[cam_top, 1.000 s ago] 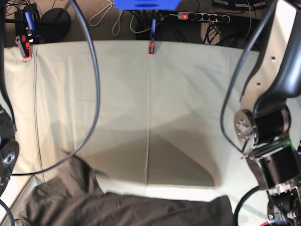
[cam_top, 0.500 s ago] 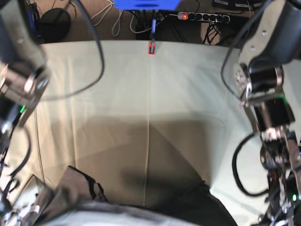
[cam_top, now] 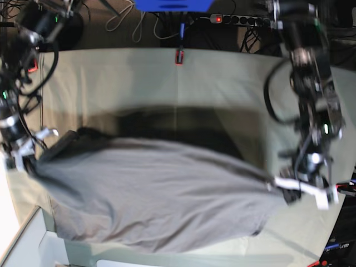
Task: Layout the t-shirt on the table in an organized manner, then fold the t-shirt properly
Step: 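Lower the shirt flat onto the table with both grippers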
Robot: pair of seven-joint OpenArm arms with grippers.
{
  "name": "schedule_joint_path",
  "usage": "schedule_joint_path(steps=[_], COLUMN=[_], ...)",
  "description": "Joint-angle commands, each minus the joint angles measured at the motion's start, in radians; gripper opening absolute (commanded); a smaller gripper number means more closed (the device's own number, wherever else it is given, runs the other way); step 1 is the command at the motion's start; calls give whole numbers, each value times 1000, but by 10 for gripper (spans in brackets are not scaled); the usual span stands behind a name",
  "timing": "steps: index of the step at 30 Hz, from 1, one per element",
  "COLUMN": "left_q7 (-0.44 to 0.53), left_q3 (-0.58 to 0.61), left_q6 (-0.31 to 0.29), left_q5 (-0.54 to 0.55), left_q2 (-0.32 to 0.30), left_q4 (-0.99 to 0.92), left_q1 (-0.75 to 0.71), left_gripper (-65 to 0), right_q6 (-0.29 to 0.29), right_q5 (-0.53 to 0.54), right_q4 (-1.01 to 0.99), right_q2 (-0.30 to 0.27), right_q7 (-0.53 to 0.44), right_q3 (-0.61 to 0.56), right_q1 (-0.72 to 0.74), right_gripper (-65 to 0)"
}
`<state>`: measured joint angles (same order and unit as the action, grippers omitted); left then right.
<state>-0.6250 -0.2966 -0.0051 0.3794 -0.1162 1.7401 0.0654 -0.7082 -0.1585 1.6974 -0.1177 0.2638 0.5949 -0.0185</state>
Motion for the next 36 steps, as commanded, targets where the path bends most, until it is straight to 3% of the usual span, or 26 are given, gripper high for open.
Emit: schedule_joint_path(steps=[1,6,13,17,21,26,32,36], left_q7=[32,32,21,21,27,30,30,30], left_q3=[-2,-8,-191,-212,-211,-218,-218,-212], left_q6=[-5,-5,-6,-6,-6,-6,-6,-6], left_q5=[7,7,86,128,126,126,126,126], left_q2=[-7,-7,10,6,14,14,14,14], left_q4=[34,74,82,77,77,67,28,30], left_q1=[-14,-131,-167,-194,-235,-298,-322,-321], left_gripper=[-650,-650,-650,-650,-650,-650,-650,-650], right_q6=[10,10,10,10,10,10,10,10], right_q5=[17,21,21,21,21,20,15,-75], right_q4=[36,76,148,166,137,-40,-264,-329], right_q2=[-17,-14,-17,-33,-33,-38,-83,-96], right_q7=[-31,-31,-31,-31,-30,-31,-31,-28], right_q3=[18,67,84,83,79,56,29,29], right_q1=[-7,-116,-225,-254,-246,-188,-68,24], right_gripper=[-650,-650,-650,-650,-650,-650,-650,-642])
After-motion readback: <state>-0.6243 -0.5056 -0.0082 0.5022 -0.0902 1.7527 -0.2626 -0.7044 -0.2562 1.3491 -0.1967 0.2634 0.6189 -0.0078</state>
